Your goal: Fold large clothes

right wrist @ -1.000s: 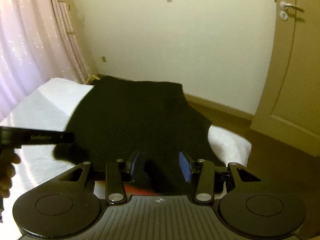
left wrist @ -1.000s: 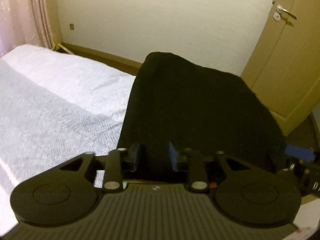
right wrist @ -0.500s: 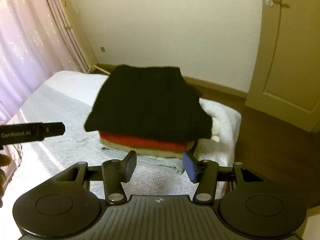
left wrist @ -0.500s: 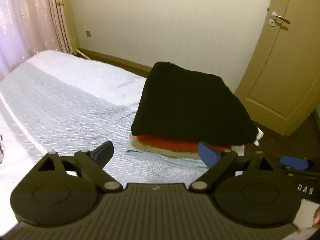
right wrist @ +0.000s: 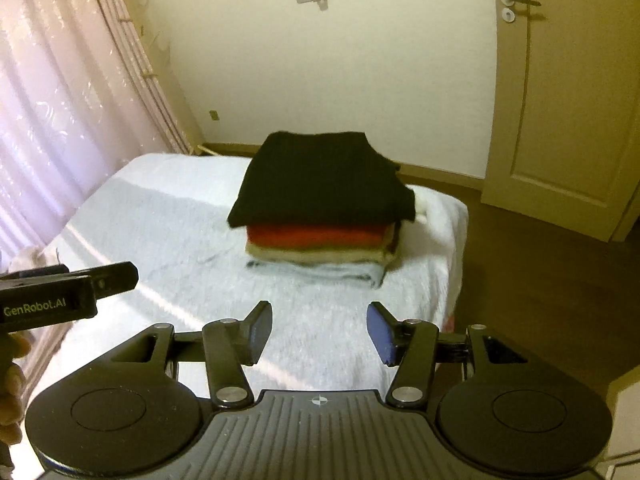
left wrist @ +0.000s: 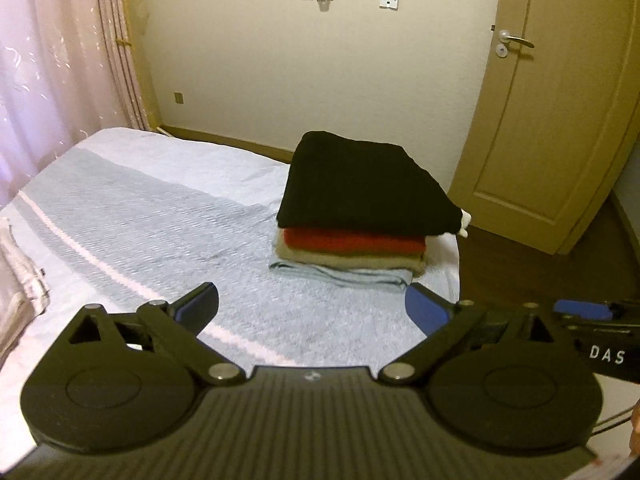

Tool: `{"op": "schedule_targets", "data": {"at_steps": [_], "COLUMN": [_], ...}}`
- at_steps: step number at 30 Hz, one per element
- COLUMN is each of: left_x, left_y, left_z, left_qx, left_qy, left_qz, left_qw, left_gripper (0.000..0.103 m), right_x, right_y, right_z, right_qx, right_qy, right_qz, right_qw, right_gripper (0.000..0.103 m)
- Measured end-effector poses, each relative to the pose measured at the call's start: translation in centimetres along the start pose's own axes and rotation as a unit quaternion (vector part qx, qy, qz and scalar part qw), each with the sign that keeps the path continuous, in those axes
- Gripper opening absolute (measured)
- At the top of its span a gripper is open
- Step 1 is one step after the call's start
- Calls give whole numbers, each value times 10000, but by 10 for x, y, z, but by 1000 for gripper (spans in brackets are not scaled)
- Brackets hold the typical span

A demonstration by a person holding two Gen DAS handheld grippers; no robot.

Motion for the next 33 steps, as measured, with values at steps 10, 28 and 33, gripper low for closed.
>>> {"op": "schedule_targets", "data": {"at_steps": [10, 28, 33], "left_x": [-60, -92, -94], "left_y": [-9, -17, -17], "left_z": [40, 52, 53], "left_qx": [18, 40, 32], "left_qy": [-17, 114, 129], "left_qz": [9, 159, 170], "left_qw": [10000, 9998, 9998], "left_gripper": [98, 98, 98], "right_x": [-66, -93, -94], "right_y": [-32, -52, -54], "right_z": [37, 52, 52], "right_qx": [-161, -260, -290], "right_qy": [91, 325, 336], "right_qz": [-83, -64, -64], "right_qw": [9998, 9991, 9990], "right_gripper": [50, 50, 50]}}
Point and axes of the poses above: each gripper's, at about its wrist camera, not at the fingertips, and x roughly the way its jaws point, y to its right, z to its underside, the point moved 4 cm from there along x, roughly the way its jaws point, and after that the axes turned 6 degrees about y, right-handed, at the moved point
